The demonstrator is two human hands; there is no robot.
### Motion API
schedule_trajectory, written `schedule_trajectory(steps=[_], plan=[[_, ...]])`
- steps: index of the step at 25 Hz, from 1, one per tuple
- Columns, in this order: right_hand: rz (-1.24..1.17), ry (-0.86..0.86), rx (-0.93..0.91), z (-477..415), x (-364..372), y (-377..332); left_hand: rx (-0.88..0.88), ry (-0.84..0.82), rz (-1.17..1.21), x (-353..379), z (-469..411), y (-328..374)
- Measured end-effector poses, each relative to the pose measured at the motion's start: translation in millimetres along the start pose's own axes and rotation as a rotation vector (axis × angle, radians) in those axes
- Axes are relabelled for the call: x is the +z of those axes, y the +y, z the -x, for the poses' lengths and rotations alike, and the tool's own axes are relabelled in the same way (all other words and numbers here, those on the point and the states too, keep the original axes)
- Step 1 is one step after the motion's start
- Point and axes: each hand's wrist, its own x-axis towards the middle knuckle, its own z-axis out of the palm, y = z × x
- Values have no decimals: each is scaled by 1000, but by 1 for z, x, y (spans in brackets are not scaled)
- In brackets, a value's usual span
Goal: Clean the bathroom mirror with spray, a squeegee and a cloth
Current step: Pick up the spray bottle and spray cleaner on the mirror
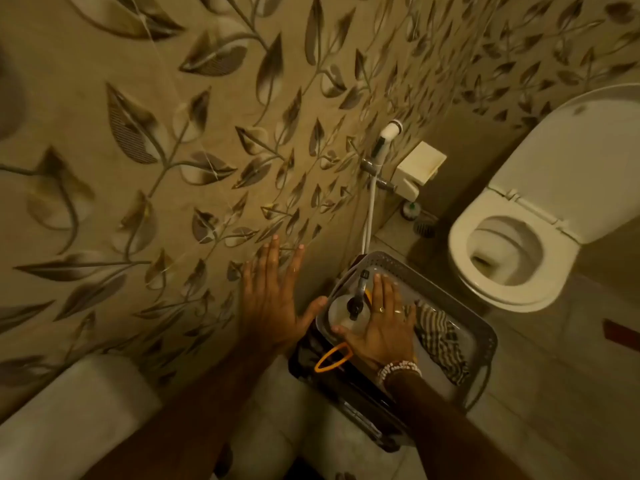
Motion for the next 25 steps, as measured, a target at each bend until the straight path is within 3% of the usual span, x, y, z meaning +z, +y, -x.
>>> schedule_trajectory(steps=[6, 10, 14, 25], plan=[[-58, -12, -12, -31, 19, 2, 30, 21, -28, 25, -2, 2], [-463, 34, 78, -43, 24, -5, 9, 14, -28, 27, 4, 3], [-764, 76, 56, -40, 27, -19, -21, -13, -13, 21, 8, 4], [-769, 200, -76, -47, -32, -43, -23, 21, -15, -26, -1, 21]])
